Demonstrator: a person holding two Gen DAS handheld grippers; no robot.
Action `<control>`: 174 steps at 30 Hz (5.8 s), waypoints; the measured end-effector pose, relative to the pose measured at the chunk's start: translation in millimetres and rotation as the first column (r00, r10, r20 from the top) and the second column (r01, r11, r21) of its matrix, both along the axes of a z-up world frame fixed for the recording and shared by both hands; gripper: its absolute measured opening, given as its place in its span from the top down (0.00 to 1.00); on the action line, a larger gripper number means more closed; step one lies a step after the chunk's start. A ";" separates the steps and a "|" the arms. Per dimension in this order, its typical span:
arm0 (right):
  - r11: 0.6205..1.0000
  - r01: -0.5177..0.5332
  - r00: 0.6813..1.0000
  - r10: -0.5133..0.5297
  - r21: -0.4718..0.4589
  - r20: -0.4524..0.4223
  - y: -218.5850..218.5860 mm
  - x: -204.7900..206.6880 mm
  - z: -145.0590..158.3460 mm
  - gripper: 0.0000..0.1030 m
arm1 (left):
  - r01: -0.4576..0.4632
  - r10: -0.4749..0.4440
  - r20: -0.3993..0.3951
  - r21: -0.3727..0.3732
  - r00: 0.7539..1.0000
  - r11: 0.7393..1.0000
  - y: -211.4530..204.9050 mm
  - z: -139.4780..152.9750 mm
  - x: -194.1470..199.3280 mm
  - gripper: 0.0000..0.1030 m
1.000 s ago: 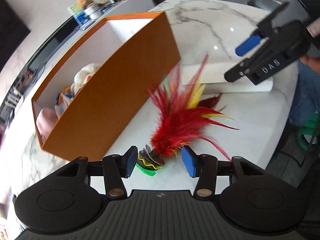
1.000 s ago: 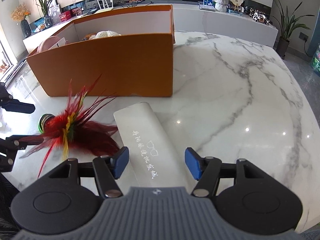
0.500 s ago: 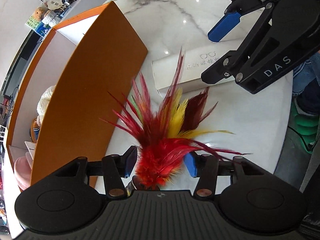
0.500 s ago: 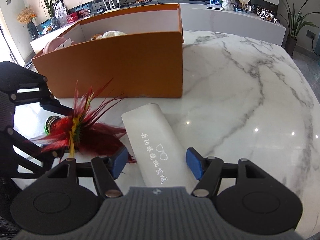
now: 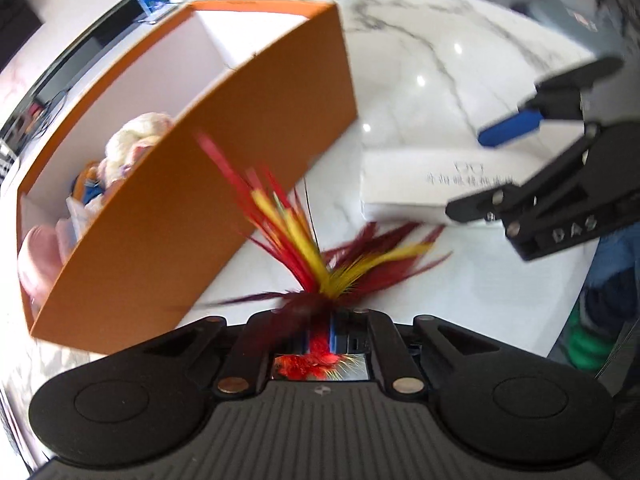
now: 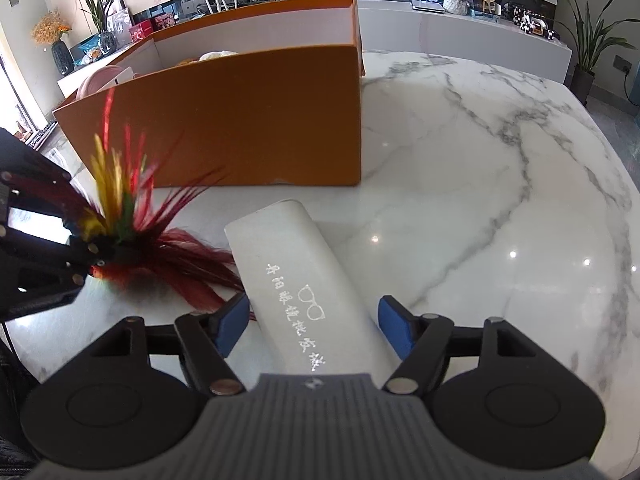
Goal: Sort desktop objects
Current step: 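Lift the feather toy with the left gripper while the right gripper lines up on the glasses case, then close the right gripper on the white glasses case while the left gripper holds the feather toy, then carry the glasses case in the right gripper while the left gripper carries the feather toy over the box, then lower both items into the orange box and open both grippers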
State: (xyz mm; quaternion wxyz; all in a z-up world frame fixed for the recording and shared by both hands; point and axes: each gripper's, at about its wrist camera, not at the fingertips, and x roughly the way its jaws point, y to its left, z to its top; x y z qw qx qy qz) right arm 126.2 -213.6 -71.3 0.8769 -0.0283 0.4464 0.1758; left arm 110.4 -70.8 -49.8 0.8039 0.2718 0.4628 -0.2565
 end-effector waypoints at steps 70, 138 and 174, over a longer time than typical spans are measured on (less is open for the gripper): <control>1.000 0.010 1.000 -0.010 -0.008 0.000 -2.3 -12.4 5.1 0.37 | -0.433 0.475 0.011 -0.390 0.880 0.813 49.9 56.2 -10.9 0.93; 0.990 -0.129 0.969 0.137 -0.050 0.204 44.9 48.1 164.2 0.70 | -0.263 0.336 0.086 -0.455 0.938 0.851 52.4 140.1 35.9 0.93; 0.834 -0.432 0.882 0.471 -0.343 0.034 122.8 242.3 81.0 0.70 | -0.343 0.339 -0.087 -0.419 0.937 0.841 43.4 38.0 203.4 0.94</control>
